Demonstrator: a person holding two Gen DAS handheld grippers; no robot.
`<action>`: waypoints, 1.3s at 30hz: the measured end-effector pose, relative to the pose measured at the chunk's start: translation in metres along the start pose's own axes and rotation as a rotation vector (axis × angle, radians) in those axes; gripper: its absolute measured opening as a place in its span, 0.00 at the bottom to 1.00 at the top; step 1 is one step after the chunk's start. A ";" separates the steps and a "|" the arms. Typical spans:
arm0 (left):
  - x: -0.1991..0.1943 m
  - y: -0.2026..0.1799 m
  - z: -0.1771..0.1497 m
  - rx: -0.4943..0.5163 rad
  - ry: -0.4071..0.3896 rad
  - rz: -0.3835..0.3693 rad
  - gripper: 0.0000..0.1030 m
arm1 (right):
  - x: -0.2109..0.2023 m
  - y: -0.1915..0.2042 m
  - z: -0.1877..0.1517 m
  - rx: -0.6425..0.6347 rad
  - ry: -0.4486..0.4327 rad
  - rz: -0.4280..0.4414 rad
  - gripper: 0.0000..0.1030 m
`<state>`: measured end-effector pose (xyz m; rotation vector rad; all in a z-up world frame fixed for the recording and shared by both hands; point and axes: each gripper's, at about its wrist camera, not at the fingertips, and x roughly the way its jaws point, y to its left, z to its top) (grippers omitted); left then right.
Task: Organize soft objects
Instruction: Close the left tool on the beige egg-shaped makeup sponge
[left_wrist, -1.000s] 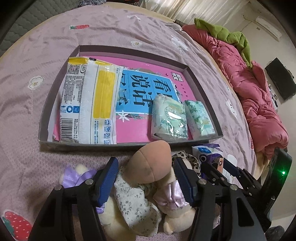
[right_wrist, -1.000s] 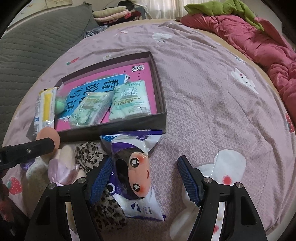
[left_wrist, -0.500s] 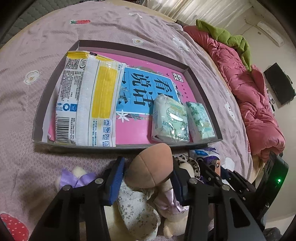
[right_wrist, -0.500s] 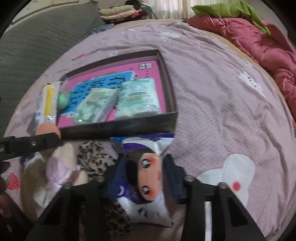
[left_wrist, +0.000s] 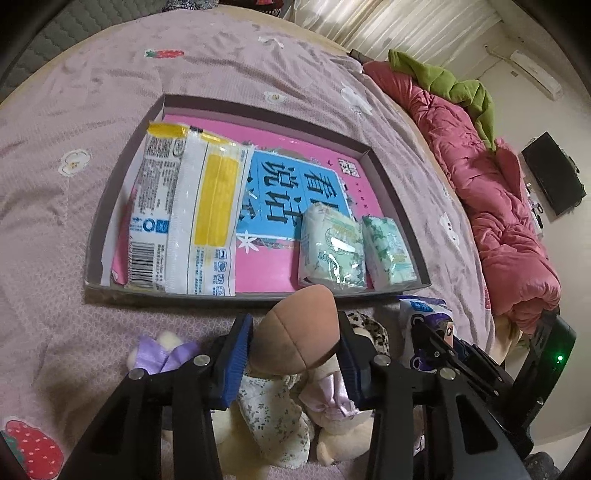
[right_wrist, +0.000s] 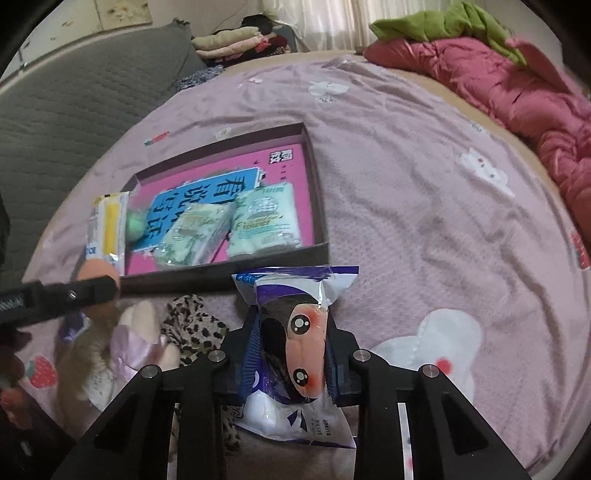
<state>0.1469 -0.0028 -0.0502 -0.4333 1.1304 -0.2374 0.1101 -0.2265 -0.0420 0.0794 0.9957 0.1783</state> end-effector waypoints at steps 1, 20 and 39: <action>-0.002 0.000 0.000 0.000 -0.005 0.001 0.43 | -0.002 -0.001 -0.001 0.009 -0.003 0.000 0.30; -0.038 -0.002 -0.004 0.003 -0.072 0.011 0.42 | -0.038 0.001 0.002 -0.006 -0.068 -0.009 0.30; -0.012 -0.030 -0.010 0.166 -0.022 0.075 0.45 | -0.026 0.000 0.000 0.006 -0.027 0.016 0.30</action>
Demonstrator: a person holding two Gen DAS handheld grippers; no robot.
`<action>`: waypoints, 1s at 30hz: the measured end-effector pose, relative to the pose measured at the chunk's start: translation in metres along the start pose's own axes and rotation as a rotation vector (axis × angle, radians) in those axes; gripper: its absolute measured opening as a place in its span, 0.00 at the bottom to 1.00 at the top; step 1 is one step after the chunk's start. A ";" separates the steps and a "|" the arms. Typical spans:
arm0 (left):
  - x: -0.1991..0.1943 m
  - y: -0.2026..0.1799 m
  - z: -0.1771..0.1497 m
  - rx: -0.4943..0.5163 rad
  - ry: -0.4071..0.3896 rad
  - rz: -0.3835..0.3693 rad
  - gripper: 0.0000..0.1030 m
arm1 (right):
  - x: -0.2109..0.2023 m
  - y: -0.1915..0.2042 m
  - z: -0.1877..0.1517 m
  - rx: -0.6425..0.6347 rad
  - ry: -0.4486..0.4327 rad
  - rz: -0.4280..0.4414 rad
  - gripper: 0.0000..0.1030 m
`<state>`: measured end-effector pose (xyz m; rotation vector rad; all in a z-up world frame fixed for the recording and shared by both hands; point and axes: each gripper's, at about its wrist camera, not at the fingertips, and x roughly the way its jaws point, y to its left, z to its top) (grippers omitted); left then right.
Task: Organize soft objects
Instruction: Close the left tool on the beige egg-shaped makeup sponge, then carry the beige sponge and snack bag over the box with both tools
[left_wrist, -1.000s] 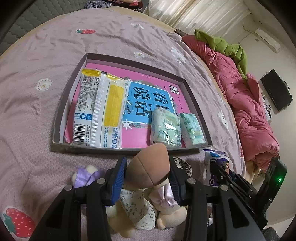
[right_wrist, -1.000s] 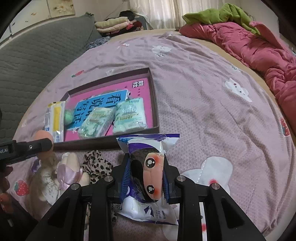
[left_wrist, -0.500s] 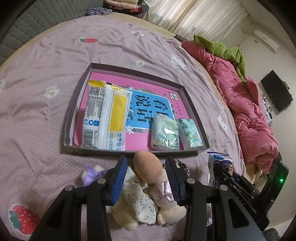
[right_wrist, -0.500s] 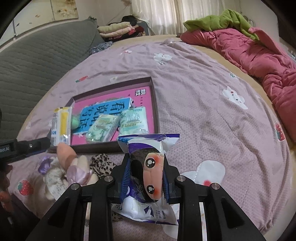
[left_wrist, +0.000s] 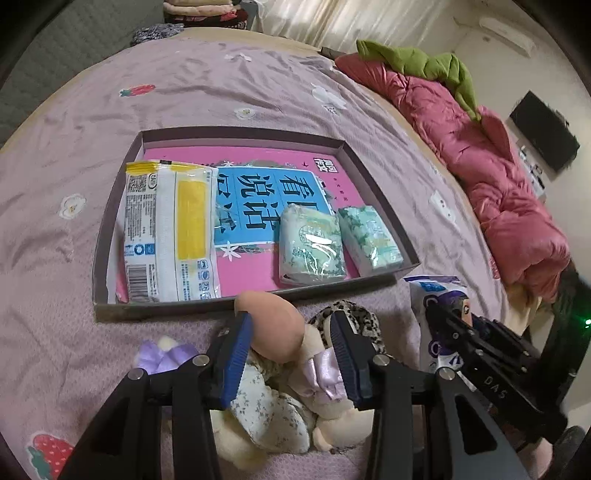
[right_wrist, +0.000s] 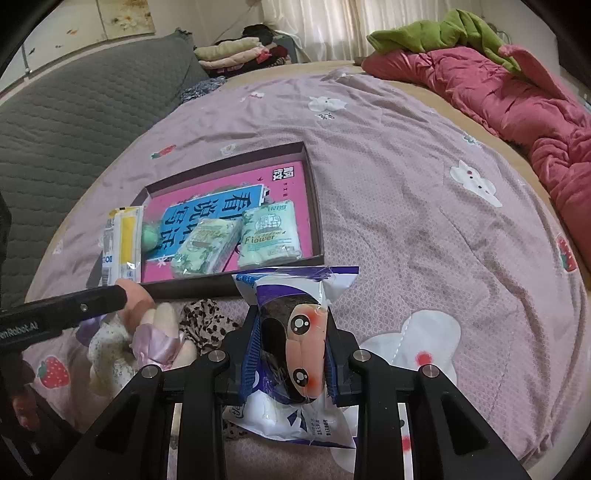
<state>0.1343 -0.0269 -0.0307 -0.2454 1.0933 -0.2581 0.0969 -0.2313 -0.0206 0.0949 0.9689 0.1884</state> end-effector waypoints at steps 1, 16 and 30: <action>0.002 0.000 0.001 0.006 0.003 0.015 0.49 | 0.001 0.000 0.000 0.002 0.003 0.000 0.30; 0.026 0.016 0.003 -0.046 0.037 0.038 0.39 | 0.011 -0.008 0.001 0.033 0.013 0.010 0.30; -0.026 0.031 0.014 -0.126 -0.076 -0.053 0.39 | -0.014 0.001 0.011 0.027 -0.051 0.042 0.30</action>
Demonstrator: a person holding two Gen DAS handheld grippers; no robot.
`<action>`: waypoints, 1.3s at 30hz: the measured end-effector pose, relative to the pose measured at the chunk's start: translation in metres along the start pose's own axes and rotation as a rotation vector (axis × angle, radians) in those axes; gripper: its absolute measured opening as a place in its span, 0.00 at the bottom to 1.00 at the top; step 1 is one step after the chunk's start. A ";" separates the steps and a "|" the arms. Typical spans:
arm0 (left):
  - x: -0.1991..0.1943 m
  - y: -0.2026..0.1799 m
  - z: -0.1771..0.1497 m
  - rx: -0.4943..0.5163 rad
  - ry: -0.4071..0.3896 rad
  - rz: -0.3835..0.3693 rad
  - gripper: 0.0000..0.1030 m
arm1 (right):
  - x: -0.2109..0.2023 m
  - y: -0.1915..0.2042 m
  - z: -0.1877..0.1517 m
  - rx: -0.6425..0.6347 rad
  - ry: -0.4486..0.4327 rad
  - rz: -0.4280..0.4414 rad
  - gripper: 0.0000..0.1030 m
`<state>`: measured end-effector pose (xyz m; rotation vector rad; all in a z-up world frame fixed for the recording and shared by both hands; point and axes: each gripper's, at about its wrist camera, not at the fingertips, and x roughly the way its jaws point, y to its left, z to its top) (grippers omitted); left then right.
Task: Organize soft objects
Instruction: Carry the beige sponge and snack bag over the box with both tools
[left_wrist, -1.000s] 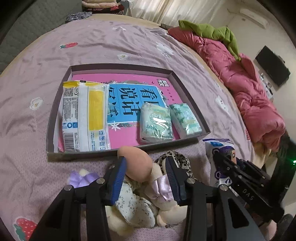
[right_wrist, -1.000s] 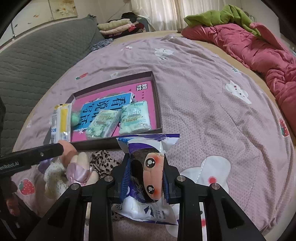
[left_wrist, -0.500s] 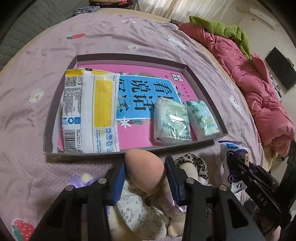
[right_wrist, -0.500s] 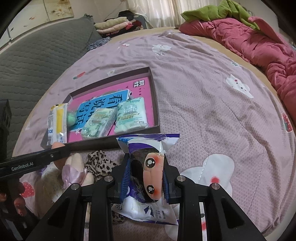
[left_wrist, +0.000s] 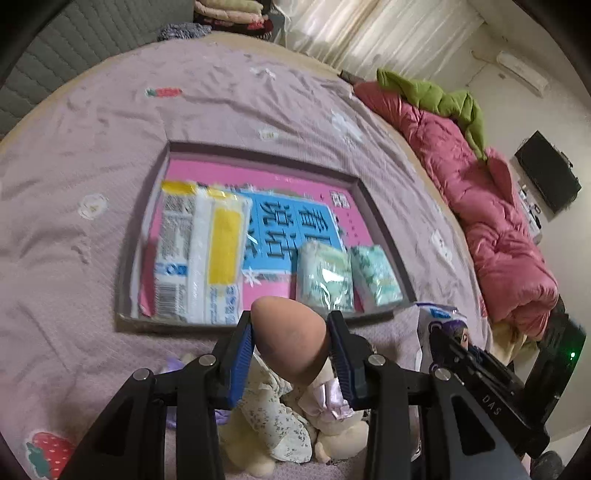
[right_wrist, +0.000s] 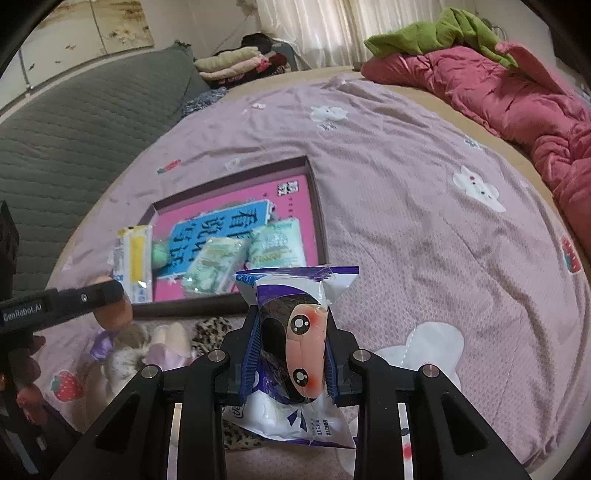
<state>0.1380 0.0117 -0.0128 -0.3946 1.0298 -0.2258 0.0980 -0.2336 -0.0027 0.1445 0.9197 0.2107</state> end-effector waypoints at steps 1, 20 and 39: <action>-0.004 0.001 0.002 -0.006 -0.007 -0.003 0.39 | -0.003 0.002 0.001 -0.002 -0.007 0.007 0.30; -0.039 -0.024 0.024 0.053 -0.112 0.009 0.39 | -0.043 0.041 0.042 -0.063 -0.134 0.080 0.30; -0.009 -0.014 0.044 0.045 -0.093 0.028 0.39 | -0.016 0.053 0.073 -0.067 -0.159 0.106 0.30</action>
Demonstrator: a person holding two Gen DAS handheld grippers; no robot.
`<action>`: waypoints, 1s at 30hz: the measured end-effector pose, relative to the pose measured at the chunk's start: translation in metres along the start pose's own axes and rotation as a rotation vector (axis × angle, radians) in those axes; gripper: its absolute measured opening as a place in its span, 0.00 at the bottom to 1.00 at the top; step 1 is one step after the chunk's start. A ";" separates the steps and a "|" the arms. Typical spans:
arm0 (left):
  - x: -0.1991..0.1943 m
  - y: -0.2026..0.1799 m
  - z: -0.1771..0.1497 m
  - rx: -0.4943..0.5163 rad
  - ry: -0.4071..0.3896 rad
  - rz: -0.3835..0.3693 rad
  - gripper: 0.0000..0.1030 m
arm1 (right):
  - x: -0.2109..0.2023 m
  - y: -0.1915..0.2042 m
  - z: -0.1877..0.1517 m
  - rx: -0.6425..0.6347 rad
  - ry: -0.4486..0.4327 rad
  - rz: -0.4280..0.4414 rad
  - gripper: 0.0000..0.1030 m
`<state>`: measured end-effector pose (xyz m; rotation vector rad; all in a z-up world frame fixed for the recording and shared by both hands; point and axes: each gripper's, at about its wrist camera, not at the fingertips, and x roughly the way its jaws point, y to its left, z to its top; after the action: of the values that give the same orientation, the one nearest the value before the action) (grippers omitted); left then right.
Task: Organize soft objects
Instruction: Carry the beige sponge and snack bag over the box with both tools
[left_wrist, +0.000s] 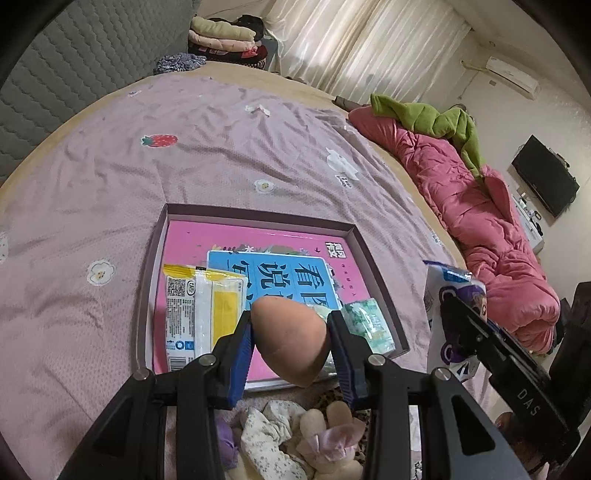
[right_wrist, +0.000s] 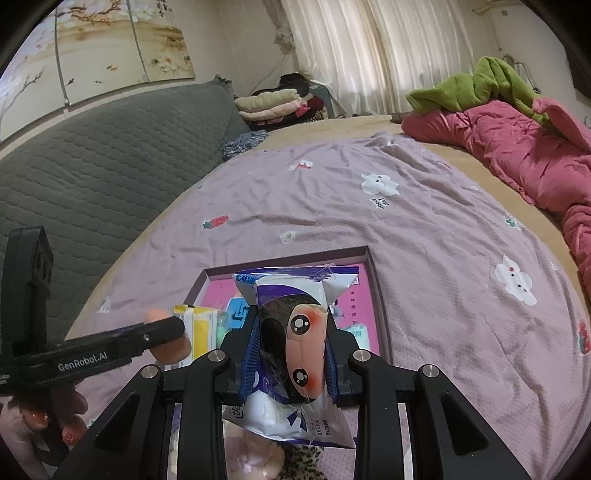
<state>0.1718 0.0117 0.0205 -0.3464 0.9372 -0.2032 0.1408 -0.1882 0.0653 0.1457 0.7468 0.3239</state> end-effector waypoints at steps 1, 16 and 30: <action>0.003 0.000 0.000 0.007 0.005 0.005 0.39 | 0.003 0.000 0.000 0.001 0.000 -0.001 0.30; 0.062 -0.018 -0.011 0.216 0.177 0.030 0.39 | 0.028 -0.010 -0.001 0.001 0.034 -0.004 0.30; 0.086 -0.014 -0.018 0.305 0.241 0.076 0.39 | 0.063 -0.013 -0.008 0.008 0.087 -0.013 0.30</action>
<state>0.2069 -0.0324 -0.0486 -0.0040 1.1360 -0.3186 0.1818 -0.1788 0.0157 0.1351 0.8349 0.3168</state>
